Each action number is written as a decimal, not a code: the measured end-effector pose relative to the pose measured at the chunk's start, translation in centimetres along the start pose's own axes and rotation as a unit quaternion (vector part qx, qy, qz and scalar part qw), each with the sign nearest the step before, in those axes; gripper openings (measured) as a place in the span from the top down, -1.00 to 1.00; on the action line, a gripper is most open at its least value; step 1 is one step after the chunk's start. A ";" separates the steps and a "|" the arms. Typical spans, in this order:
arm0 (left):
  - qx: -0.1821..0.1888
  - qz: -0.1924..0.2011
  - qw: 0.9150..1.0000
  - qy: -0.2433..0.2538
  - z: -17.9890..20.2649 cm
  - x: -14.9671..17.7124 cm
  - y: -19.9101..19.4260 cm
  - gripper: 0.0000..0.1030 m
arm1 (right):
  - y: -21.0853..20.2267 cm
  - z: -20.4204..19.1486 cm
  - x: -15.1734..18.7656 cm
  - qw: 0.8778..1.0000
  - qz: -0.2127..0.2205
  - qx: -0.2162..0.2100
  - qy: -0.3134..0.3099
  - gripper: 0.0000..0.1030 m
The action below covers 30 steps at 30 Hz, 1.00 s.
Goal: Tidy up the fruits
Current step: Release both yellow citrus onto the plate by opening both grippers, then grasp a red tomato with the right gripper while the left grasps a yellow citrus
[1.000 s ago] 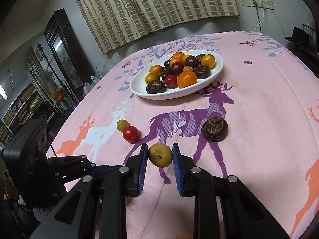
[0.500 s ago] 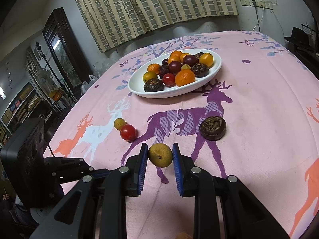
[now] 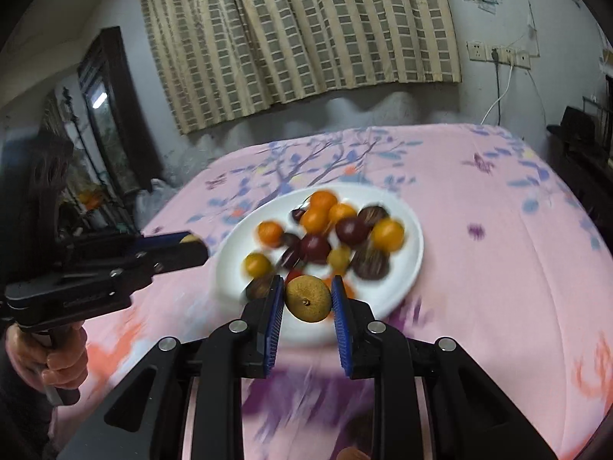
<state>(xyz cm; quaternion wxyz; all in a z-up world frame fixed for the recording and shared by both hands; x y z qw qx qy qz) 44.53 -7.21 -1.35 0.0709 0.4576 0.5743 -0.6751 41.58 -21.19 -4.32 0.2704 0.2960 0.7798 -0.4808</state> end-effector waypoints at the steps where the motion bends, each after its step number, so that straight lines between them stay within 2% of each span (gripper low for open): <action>1: -0.006 -0.004 1.000 -0.002 -0.6 -0.7 1.3 0.54 | 1.5 0.3 -0.6 1.000 0.000 0.006 0.002 0.51; 3: -0.009 -0.016 1.000 -0.012 -1.4 -1.7 4.1 0.52 | 3.3 0.8 -1.1 1.000 -0.007 0.002 0.014 0.48; 4: -0.017 -0.024 0.999 -0.020 -2.0 -1.8 5.2 0.41 | 4.2 1.1 -1.2 1.000 -0.014 -0.003 0.021 0.41; 5: -0.038 -0.036 0.998 -0.030 -2.5 -1.8 5.8 -0.12 | 4.5 1.2 -1.2 1.000 -0.018 -0.002 0.023 -0.07; 6: -0.059 -0.045 0.996 -0.040 -3.1 -1.6 6.0 -0.63 | 4.2 1.3 -1.3 1.000 -0.016 0.004 0.023 -0.29; 7: -0.078 -0.041 0.995 -0.055 -3.6 -1.4 5.3 -0.74 | 3.3 1.2 -1.2 1.000 -0.009 0.000 0.022 -0.29; 9: -0.065 -0.007 0.996 -0.065 -3.7 -1.1 3.1 -0.79 | 1.5 1.1 -1.1 1.000 0.001 -0.015 0.022 -0.31; 10: -0.060 0.006 0.996 -0.066 -3.6 -0.7 1.4 -0.82 | 0.2 1.1 -0.9 1.000 0.010 -0.016 0.021 -0.38; 11: -0.064 0.011 0.996 -0.067 -3.7 -0.3 0.1 -0.92 | -0.7 1.1 -0.8 1.000 0.016 -0.015 0.017 -0.42; 13: -0.086 0.022 0.994 -0.066 -3.7 1.1 -2.6 -0.91 | -2.9 1.4 -0.3 0.999 0.032 -0.007 0.009 -0.43; 16: -0.094 0.021 0.993 -0.072 -3.5 3.9 -5.5 -0.91 | -5.0 2.2 0.8 0.999 0.034 0.004 0.019 -0.47; 18: -0.090 0.013 0.992 -0.084 -3.3 5.9 -6.7 -0.91 | -5.6 2.3 2.3 0.999 0.017 0.015 0.025 -0.47; 20: -0.086 0.014 0.991 -0.100 -3.2 8.2 -8.0 -0.91 | -5.6 1.2 4.5 1.000 -0.007 -0.002 0.011 -0.47; 22: -0.071 0.025 0.991 -0.114 -2.9 10.3 -8.6 -0.91 | -4.4 -0.9 7.3 0.998 -0.048 -0.020 -0.017 -0.47; 24: -0.057 0.027 0.989 -0.131 -2.8 12.2 -8.4 -0.91 | -3.2 -2.6 9.2 0.996 -0.078 -0.022 -0.042 -0.47; 30: -0.086 -0.007 0.985 -0.146 -4.1 14.6 -6.9 -0.91 | -1.0 -6.1 13.2 0.988 -0.123 -0.015 -0.091 -0.46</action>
Point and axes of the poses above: each gripper's, at about its wrist camera, not at the fingertips, and y roughly the way its jaws point, z to its right, x to its underside, the point moved 6 cm from there along y, roughly the way its jaws point, and after that the axes turned 14 degrees about y, right-handed, at the moved point
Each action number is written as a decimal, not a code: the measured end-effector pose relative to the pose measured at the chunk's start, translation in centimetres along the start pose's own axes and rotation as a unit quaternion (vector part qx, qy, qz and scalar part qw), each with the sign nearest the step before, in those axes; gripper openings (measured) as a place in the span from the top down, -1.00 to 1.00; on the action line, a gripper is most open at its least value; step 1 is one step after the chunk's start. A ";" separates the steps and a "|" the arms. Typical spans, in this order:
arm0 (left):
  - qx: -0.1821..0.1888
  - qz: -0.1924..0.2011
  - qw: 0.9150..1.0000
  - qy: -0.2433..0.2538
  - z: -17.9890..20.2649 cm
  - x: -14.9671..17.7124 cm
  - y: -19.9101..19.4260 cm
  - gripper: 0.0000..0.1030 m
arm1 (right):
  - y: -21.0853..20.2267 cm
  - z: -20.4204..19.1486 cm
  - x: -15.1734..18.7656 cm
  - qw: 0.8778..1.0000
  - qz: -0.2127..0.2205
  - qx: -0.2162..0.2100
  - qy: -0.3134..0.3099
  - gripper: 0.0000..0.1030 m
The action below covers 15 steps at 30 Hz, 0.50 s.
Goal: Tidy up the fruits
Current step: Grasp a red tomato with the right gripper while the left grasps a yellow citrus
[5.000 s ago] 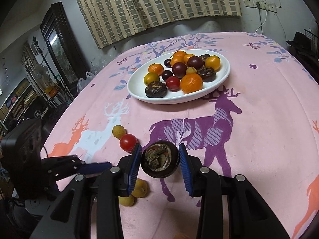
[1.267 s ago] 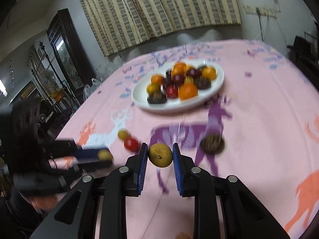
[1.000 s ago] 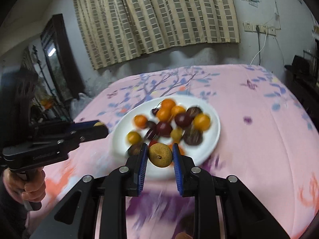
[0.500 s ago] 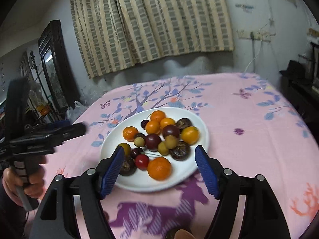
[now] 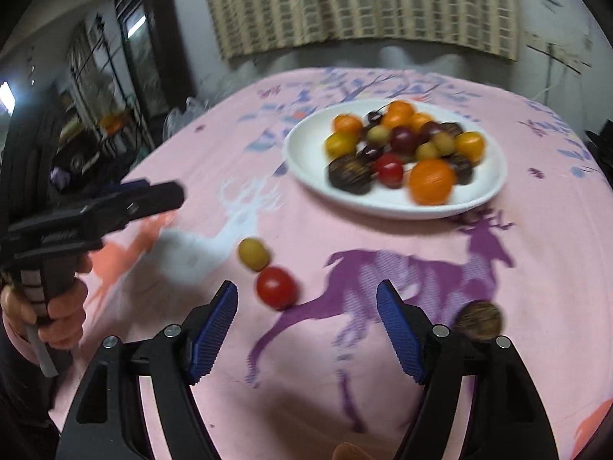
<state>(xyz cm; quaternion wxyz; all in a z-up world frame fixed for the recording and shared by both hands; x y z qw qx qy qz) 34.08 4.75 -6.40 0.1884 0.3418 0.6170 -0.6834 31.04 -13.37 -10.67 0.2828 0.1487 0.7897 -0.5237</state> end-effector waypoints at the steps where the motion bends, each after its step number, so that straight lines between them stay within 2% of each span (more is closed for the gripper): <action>1: 0.000 0.001 1.000 -0.007 -0.3 0.2 -0.1 -0.91 | 0.4 -0.5 0.2 1.000 -0.005 0.002 -0.007 -0.46; 8: -0.002 0.021 0.999 -0.037 -2.0 0.2 -1.3 -0.91 | 2.8 -1.6 0.5 0.999 -0.028 0.017 -0.013 -0.16; 14: -0.011 0.022 0.999 -0.032 -2.0 0.2 -1.5 -0.91 | 3.5 -1.4 0.7 0.999 -0.031 0.020 -0.016 0.43; 15: -0.015 0.021 0.999 -0.030 -2.0 0.2 -1.4 -0.91 | 3.3 -1.3 0.6 0.999 -0.029 0.018 -0.011 0.44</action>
Point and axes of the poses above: each gripper's, at about its wrist camera, not at the fingertips, and y roughly the way its jaws point, z to its right, x to its underside, the point moved 6 cm from there along y, roughly the way its jaws point, and after that the axes turned 14 degrees about y, right-handed, at the moved point
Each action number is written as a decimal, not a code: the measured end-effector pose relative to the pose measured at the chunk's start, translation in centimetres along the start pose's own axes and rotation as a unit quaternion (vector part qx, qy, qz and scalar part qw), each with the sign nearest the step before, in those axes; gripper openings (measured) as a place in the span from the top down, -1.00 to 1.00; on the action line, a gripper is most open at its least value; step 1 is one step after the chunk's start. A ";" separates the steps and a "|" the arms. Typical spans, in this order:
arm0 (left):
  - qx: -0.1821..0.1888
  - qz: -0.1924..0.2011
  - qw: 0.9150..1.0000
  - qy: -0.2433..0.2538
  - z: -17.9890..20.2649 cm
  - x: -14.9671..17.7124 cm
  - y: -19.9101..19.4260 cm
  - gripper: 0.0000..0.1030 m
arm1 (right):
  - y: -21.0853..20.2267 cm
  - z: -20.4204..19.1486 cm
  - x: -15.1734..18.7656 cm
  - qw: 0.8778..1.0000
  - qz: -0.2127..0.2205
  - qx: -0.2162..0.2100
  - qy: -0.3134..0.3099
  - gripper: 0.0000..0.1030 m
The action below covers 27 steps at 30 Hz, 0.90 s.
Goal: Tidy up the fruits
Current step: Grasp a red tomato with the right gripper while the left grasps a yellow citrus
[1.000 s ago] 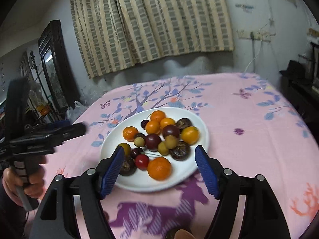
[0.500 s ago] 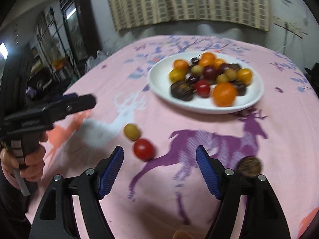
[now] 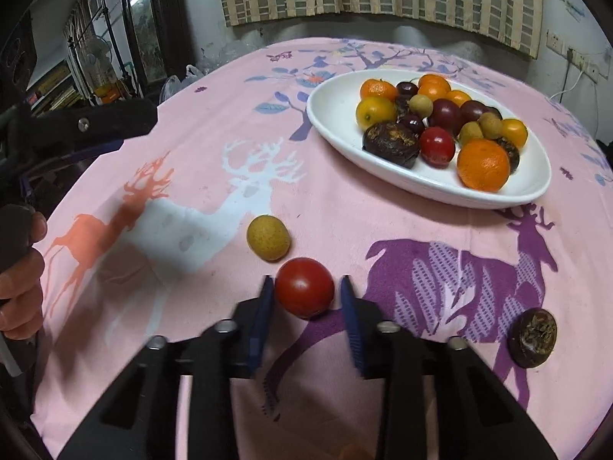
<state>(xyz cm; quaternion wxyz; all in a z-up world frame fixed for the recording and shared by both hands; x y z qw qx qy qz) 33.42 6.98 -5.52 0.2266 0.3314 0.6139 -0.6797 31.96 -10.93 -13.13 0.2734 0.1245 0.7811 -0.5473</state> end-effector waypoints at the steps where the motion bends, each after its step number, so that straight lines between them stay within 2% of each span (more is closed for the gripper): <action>1: -0.004 -0.002 1.000 0.004 0.1 0.1 0.2 -0.91 | -0.6 0.3 -0.1 1.000 0.010 0.001 0.005 0.44; 6: 0.003 -0.019 0.999 0.028 1.4 0.8 1.5 -0.91 | -3.2 1.8 -0.7 0.998 0.054 0.014 0.019 0.43; 11: 0.045 -0.026 0.993 0.111 6.4 1.8 2.6 -0.89 | -4.4 3.4 -0.6 0.997 0.056 0.005 0.053 0.43; 14: 0.060 -0.036 0.986 0.154 8.8 2.5 3.4 -0.46 | -5.1 3.8 -0.6 0.996 0.064 0.005 0.058 0.43; 16: 0.074 -0.048 0.983 0.159 9.6 3.0 4.2 -0.31 | -5.2 3.9 -0.6 0.996 0.065 0.004 0.061 0.43; 20: 0.078 -0.065 0.982 0.158 10.1 3.4 5.4 0.00 | -5.5 4.2 -0.6 0.995 0.067 0.003 0.068 0.43; 25: 0.076 -0.073 0.983 0.150 10.1 3.4 6.2 0.12 | -5.6 4.1 -0.5 0.996 0.066 0.000 0.067 0.43; 27: 0.071 -0.075 0.983 0.152 10.1 3.4 6.6 0.25 | -5.7 4.0 -0.5 0.996 0.067 -0.001 0.066 0.42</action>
Point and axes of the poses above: each gripper's, at about its wrist camera, not at the fingertips, and y roughly the way its jaws point, z to its right, x to its underside, the point moved 6 cm from there along y, roughly the way its jaws point, and after that the axes turned 14 degrees about y, right-handed, at the moved point
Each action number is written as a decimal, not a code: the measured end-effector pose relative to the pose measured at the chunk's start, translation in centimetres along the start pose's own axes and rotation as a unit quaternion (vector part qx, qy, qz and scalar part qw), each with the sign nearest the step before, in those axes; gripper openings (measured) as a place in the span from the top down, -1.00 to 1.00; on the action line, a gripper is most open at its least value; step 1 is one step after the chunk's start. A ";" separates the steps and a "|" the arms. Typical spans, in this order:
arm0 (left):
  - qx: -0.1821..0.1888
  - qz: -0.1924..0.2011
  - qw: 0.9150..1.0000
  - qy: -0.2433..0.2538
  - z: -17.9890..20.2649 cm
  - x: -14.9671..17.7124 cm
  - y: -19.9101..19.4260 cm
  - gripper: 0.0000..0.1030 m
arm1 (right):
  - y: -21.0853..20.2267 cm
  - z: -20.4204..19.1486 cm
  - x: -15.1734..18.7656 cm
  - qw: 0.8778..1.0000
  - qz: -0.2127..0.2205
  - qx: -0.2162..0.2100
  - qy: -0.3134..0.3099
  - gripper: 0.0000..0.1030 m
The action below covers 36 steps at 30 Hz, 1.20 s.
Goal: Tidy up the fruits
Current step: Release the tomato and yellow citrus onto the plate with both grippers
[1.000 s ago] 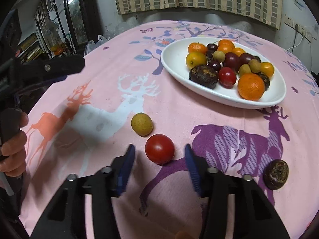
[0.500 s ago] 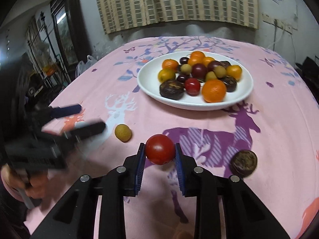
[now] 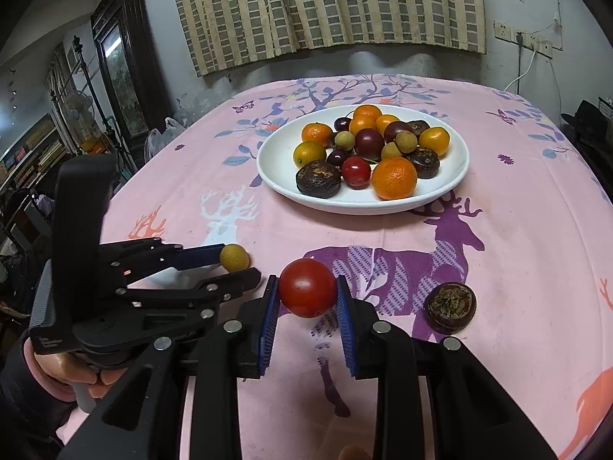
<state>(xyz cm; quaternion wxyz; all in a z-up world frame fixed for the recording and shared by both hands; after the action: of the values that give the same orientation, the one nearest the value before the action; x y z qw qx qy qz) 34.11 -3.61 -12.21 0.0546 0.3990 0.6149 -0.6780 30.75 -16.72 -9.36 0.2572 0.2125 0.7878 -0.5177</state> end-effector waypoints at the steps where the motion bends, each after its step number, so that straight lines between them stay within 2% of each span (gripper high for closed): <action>1: -0.006 -0.003 1.000 0.004 0.0 0.0 0.2 0.28 | 0.0 0.0 0.0 1.000 0.001 0.000 0.000 0.42; 5: -0.018 -0.003 1.000 0.007 -0.1 0.0 0.3 0.47 | -0.1 0.1 0.0 1.000 0.002 0.002 0.001 0.42; 11: -0.011 0.002 1.000 0.000 0.2 0.5 -0.8 0.48 | -0.4 0.8 0.5 1.000 0.001 0.005 0.013 0.42; 15: -0.001 0.036 0.999 0.010 1.1 -0.4 -4.1 0.48 | -2.2 1.3 0.9 0.999 0.005 -0.033 0.034 0.43; 17: 0.016 0.055 0.998 0.016 1.3 -2.0 -5.7 0.48 | -3.3 1.5 -0.1 0.998 0.023 -0.042 0.041 0.43; 21: 0.016 0.083 0.996 0.034 0.6 -7.3 -6.8 0.48 | -4.0 2.3 -4.9 0.996 0.080 -0.024 0.041 0.42; 23: 0.003 0.087 0.995 0.039 -0.3 -10.3 -5.8 0.48 | -2.9 2.9 -7.8 0.995 0.087 -0.022 0.043 0.42; 27: -0.015 0.072 0.997 0.031 -2.8 -15.5 -1.6 0.47 | 0.8 3.9 -12.2 0.995 0.091 -0.005 0.038 0.40; 28: -0.025 0.064 0.997 0.026 -3.5 -16.4 -0.4 0.38 | 1.7 4.1 -12.9 0.995 0.093 -0.004 0.036 0.38; 29: -0.036 0.052 0.998 0.018 -4.2 -16.9 0.8 -0.15 | 2.7 4.4 -13.5 0.995 0.090 -0.001 0.030 -0.05; 30: -0.059 0.038 0.998 0.004 -5.1 -17.2 1.7 -0.71 | 3.2 4.7 -13.6 0.996 0.085 0.006 0.029 -0.39; 31: -0.087 0.033 0.996 -0.011 -5.9 -17.2 1.8 -0.80 | 3.2 5.0 -13.5 0.996 0.082 0.012 0.028 -0.39; 32: -0.097 0.040 0.994 -0.019 -6.3 -17.0 1.6 -0.80 | 2.8 5.3 -13.0 0.997 0.077 0.011 0.024 -0.39; 34: -0.074 0.060 0.995 -0.010 -5.8 -15.7 0.3 -0.81 | 1.4 5.8 -11.5 0.997 0.073 0.000 0.014 -0.39; 36: -0.057 0.071 0.996 0.002 -4.7 -13.9 -0.9 -0.82 | -0.4 6.7 -9.1 0.998 0.056 0.009 -0.011 -0.39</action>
<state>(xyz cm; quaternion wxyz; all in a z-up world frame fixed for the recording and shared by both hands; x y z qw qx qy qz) 45.23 -5.06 -2.64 0.1237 0.4391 0.6230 -0.6355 38.80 -23.70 -5.65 0.2926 0.2529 0.7669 -0.5121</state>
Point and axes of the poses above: each gripper's, at about its wrist camera, not at the fingertips, and y roughly the way its jaws point, z to its right, x to its underside, the point moved 6 cm from there along y, roughly the way its jaws point, and after that the axes turned 14 degrees about y, right-handed, at the moved point
